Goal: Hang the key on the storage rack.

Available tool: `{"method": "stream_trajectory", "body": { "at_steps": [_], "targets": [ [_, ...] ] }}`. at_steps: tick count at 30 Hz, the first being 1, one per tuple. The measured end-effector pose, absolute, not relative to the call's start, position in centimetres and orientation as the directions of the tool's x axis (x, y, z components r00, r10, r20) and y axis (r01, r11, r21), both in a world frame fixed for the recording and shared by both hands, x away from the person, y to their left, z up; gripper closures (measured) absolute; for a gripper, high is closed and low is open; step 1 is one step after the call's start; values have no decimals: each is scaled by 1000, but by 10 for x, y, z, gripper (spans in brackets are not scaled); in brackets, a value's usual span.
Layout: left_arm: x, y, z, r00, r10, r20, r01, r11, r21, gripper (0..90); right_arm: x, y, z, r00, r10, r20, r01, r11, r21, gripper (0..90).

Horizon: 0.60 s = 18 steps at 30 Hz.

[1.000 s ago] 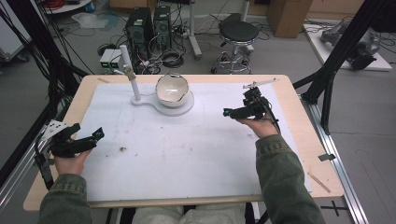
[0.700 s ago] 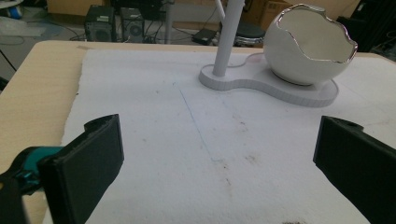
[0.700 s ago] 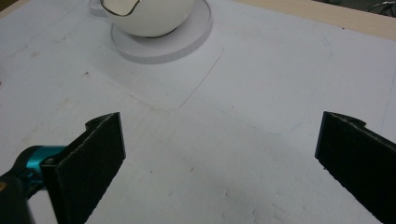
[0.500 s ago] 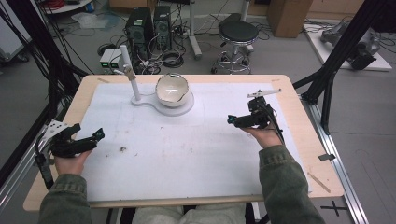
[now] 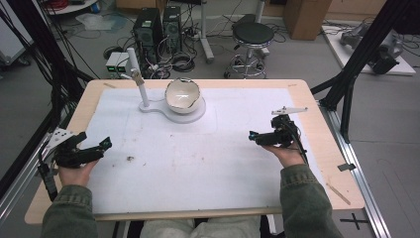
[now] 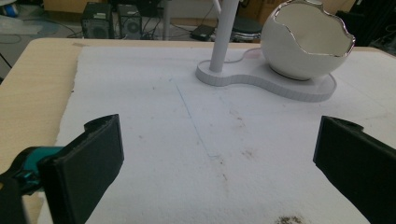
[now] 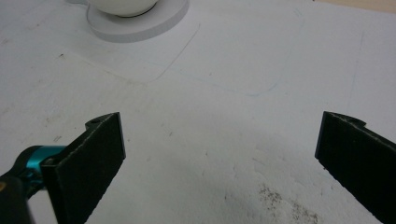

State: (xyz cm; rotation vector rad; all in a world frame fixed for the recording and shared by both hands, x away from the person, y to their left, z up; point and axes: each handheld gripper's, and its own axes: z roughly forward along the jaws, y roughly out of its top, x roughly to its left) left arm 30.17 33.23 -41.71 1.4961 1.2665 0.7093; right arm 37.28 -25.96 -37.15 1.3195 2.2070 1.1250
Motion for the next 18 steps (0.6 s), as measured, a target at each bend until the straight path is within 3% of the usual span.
{"method": "stream_trajectory", "body": {
  "at_steps": [12,18],
  "targets": [
    [301,331,-417,279,946,-165,356,57,933,22,359,-283,-392,-458,881,115,592,207,779,6],
    [300,331,-417,280,946,-162,355,55,933,22,349,-291,-398,-444,893,76,541,199,817,6]
  ]
}}
